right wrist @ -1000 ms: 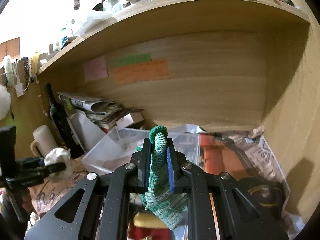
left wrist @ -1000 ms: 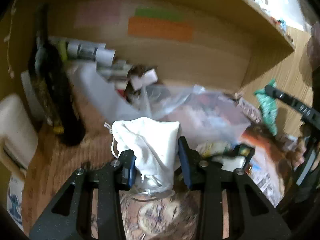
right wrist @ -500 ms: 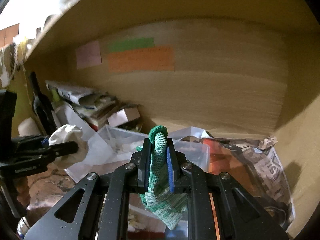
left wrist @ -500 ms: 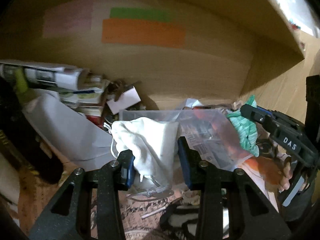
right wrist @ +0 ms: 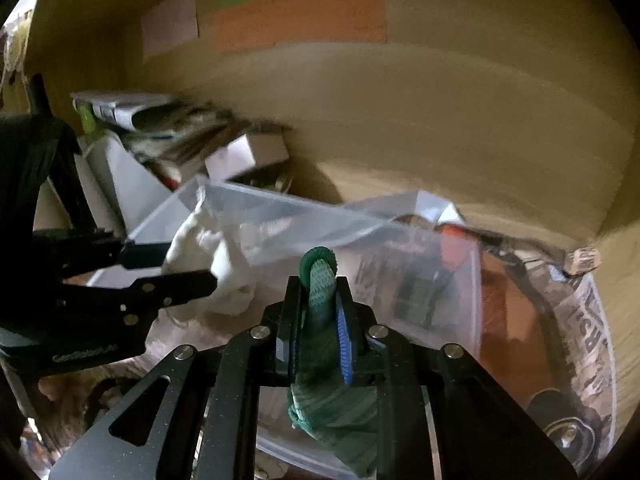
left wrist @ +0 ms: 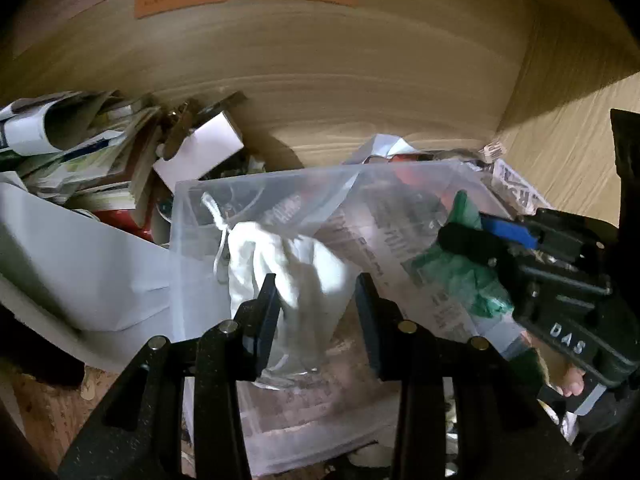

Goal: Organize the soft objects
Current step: 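Carry the glove into the clear box and open the right tool while the left tool carries the pouch there, then grasp the yellow sponge with the right tool while the left tool grasps the black chain-patterned bag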

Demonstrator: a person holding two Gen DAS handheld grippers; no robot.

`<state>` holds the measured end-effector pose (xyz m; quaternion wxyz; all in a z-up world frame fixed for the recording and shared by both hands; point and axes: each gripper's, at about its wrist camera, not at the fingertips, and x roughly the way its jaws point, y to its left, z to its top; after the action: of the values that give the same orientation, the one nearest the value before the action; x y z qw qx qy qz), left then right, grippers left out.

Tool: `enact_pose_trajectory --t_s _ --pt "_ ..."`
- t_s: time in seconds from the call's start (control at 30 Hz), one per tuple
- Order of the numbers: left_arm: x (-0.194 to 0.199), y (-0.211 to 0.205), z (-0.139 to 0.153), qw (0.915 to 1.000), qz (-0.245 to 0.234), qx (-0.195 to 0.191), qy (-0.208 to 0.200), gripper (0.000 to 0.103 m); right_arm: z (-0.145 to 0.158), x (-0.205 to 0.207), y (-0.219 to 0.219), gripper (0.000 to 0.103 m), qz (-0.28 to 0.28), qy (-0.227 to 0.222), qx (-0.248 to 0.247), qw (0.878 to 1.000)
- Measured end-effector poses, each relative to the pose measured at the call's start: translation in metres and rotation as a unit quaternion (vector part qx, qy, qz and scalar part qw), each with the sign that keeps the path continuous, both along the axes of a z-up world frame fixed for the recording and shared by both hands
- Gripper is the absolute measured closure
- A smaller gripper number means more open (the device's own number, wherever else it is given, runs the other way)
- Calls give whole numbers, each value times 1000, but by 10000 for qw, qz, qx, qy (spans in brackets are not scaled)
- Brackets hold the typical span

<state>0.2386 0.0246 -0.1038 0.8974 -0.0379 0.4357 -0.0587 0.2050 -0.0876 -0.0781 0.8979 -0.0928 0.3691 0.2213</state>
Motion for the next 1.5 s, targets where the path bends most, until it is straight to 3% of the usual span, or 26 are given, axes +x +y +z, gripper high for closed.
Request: enact_pose_trajectory --t_s 0.17,0.37,0.57,0.63,0.73,0.97,1.33,1.5 --pt "-6 -3 6 10000 -14 -57 -15 53 -8 2 0 68 41 293 -27 9996" --pt "-21 -6 27 9995 19 -8 -310 46 6 -14 -3 45 21 -13 -8 10000" --pt "-52 -5 59 9963 124 69 -846 30 36 -42 -17 35 -41 -535 112 9985" --pt "-64 -6 67 9950 120 71 -991 16 44 -54 -24 33 -73 -681 145 9975" --pt "-83 -8 75 9934 157 78 -1132 3 52 -73 -35 30 -164 -882 191 9958" --pt "-114 -24 68 9948 15 10 -1018 3 44 -104 -56 26 -387 -956 236 9944" --pt "-150 -69 32 9972 -354 -122 -649 3 9 -133 -79 26 -605 -442 387 9964" --pt "-154 -82 20 9972 -539 -223 -465 25 -6 -139 -82 26 -628 -210 414 9969"
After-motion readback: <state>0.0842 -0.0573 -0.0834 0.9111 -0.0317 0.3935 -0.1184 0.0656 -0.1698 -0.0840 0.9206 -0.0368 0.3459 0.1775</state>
